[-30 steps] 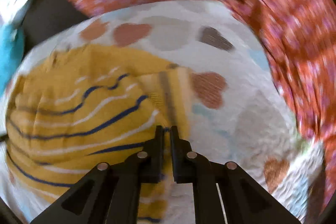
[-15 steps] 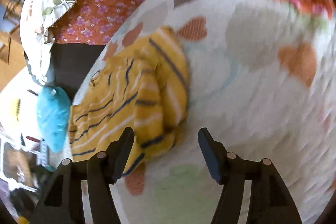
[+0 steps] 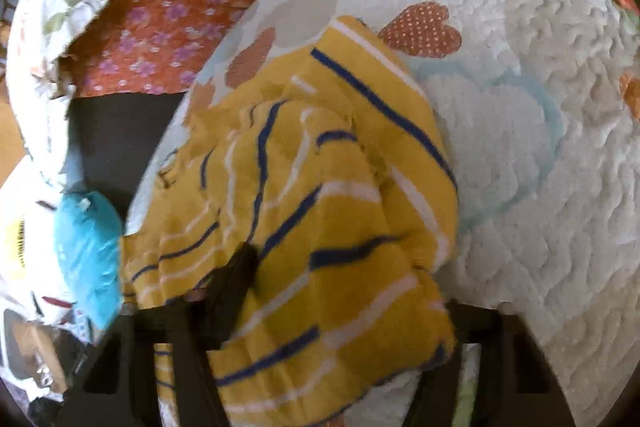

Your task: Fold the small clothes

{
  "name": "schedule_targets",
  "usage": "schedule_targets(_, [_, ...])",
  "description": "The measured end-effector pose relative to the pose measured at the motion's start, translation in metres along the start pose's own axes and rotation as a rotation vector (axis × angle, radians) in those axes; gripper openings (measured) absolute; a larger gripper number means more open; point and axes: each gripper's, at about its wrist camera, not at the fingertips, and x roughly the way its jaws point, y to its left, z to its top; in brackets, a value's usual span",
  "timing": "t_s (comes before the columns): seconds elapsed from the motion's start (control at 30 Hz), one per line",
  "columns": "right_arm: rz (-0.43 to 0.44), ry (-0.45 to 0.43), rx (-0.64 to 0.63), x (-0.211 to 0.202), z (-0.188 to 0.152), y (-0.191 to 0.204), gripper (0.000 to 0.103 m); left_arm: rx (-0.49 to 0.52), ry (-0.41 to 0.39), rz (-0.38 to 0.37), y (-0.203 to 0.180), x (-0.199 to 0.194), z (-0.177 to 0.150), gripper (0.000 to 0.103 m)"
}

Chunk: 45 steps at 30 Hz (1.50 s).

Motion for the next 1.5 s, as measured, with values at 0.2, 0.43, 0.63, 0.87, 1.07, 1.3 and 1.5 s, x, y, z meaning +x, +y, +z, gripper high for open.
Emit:
schedule_targets(0.2, [0.061,0.043,0.013,-0.021,-0.006,-0.009,0.019,0.050,-0.023,0.038,-0.009,-0.033,-0.023,0.012])
schedule_targets(0.43, [0.102,0.102,0.029,-0.054,-0.031,-0.023,0.017,0.050,-0.006,0.029,-0.002,-0.066,-0.067,0.010])
schedule_targets(0.63, [0.106,0.157,0.021,-0.087,-0.074,-0.058,0.017,0.067,0.016,0.056,0.015,-0.080,-0.122,0.011])
schedule_targets(0.87, [0.047,0.081,-0.029,-0.128,-0.100,-0.086,0.035,0.120,-0.105,0.173,0.040,-0.099,-0.153,0.041])
schedule_targets(1.07, [-0.040,-0.130,-0.209,-0.183,-0.083,-0.067,0.035,0.211,-0.194,0.188,0.033,-0.136,-0.184,0.043])
schedule_targets(1.3, [-0.010,-0.018,-0.317,-0.121,-0.033,-0.036,0.036,0.398,-0.117,0.178,-0.042,-0.113,-0.207,0.049])
schedule_targets(1.5, [-0.078,0.119,-0.398,-0.059,-0.021,-0.021,0.006,0.442,-0.086,0.234,-0.069,-0.084,-0.204,0.049])
